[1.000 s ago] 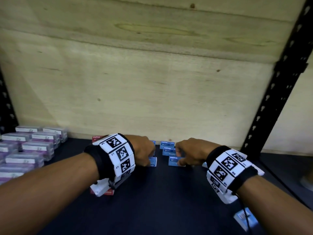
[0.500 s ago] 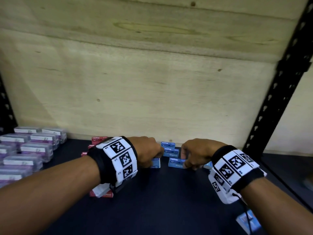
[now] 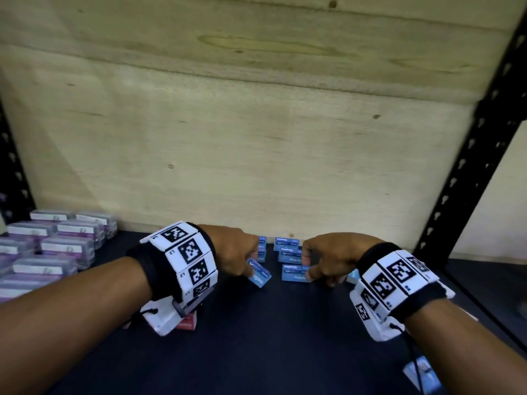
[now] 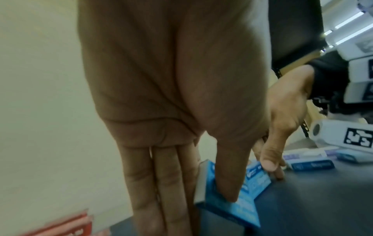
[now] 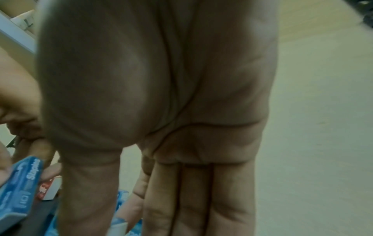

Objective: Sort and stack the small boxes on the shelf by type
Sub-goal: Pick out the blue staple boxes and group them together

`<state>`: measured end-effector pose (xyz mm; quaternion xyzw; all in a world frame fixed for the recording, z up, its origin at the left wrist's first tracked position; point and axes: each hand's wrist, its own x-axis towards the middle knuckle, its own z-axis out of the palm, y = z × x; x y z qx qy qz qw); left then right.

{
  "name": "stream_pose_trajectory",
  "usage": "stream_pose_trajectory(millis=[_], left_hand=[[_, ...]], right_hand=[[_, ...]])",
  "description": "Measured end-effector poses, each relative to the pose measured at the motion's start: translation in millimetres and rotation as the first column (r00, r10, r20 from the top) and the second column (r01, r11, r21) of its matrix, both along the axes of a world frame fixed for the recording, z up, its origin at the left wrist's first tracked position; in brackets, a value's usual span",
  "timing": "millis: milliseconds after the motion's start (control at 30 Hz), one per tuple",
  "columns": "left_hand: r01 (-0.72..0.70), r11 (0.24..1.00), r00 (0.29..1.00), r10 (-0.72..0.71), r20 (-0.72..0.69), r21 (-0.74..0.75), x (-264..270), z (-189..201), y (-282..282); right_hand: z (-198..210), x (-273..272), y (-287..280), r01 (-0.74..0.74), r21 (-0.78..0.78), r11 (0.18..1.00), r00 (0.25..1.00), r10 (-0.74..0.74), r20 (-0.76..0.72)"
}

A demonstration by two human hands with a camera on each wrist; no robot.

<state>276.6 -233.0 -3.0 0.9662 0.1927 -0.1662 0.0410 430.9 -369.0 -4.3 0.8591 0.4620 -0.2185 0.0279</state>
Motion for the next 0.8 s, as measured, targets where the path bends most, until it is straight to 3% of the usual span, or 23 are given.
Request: stream_pose_trajectory(millis=[167,333,800], left_hand=[[0.041,0.99,0.995,-0.028,-0.095,0.137,0.4,-3.4,-2.9],[0.056,0.978,0.996,-0.042,-0.074,0.2,7.5,-9.3,-5.5],[0.054,0.978,0.996,-0.038,-0.079,0.201,21.9,-12.9,3.8]], right_hand=[[3.7,-8.4,2.9,0.008,-0.005,1.0,1.0,-0.008,0.017],[7.6,-15.0,3.4,-0.007,-0.013,1.0,0.998,0.008,0.064],[2.0,-7.7,4.6,-0.002,0.017,1.0,0.998,0.001,0.055]])
